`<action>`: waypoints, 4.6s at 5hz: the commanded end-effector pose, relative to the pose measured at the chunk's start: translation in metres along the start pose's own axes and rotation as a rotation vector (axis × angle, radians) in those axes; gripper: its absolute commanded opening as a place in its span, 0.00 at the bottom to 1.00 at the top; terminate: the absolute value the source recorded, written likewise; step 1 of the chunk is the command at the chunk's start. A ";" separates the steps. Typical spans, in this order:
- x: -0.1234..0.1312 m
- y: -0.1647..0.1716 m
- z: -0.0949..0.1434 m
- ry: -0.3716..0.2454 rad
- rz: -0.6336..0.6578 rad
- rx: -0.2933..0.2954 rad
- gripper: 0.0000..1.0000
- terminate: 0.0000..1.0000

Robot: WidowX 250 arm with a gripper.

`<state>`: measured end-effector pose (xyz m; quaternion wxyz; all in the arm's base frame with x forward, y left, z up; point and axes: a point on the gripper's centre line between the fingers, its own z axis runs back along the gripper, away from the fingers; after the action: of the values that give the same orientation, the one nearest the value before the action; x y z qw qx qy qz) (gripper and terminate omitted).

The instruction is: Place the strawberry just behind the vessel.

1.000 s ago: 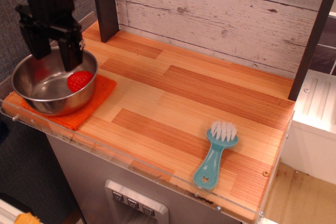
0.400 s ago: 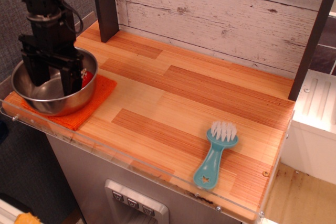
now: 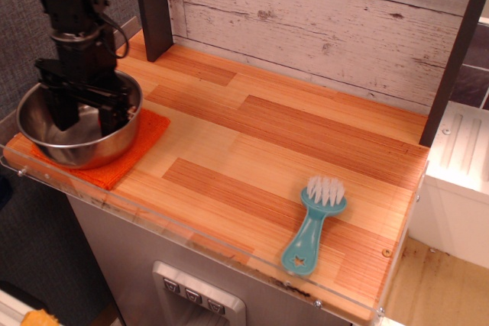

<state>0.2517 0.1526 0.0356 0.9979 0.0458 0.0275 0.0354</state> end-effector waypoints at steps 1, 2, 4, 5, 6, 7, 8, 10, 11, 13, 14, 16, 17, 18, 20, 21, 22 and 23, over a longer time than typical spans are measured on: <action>0.017 -0.004 0.006 -0.078 0.038 -0.001 1.00 0.00; 0.022 -0.005 0.005 -0.093 0.044 -0.007 1.00 0.00; 0.022 0.012 -0.007 -0.070 0.096 -0.032 1.00 0.00; 0.020 0.021 -0.012 -0.075 0.133 -0.076 0.00 0.00; 0.017 0.026 -0.003 -0.110 0.137 -0.119 0.00 0.00; 0.014 0.018 0.024 -0.163 0.072 -0.191 0.00 0.00; 0.008 0.010 0.052 -0.219 0.039 -0.217 0.00 0.00; 0.007 0.014 0.049 -0.173 0.056 -0.208 1.00 0.00; 0.009 0.014 0.041 -0.126 0.077 -0.159 1.00 0.00; 0.022 0.013 0.021 -0.102 0.126 -0.126 1.00 0.00; 0.033 0.011 0.011 -0.086 0.136 -0.104 1.00 0.00; 0.039 0.001 0.007 -0.080 0.113 -0.096 0.00 0.00; 0.037 0.002 0.025 -0.098 0.090 -0.116 0.00 0.00; 0.038 0.010 0.073 -0.186 0.109 -0.134 0.00 0.00; 0.100 -0.011 0.111 -0.313 0.057 -0.084 0.00 0.00; 0.125 -0.031 0.092 -0.312 0.013 -0.078 0.00 0.00; 0.134 -0.043 0.066 -0.272 -0.010 -0.037 0.00 0.00; 0.134 -0.032 0.052 -0.262 0.030 -0.010 0.00 0.00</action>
<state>0.3916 0.1232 0.0626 0.9949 0.0392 -0.0834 0.0414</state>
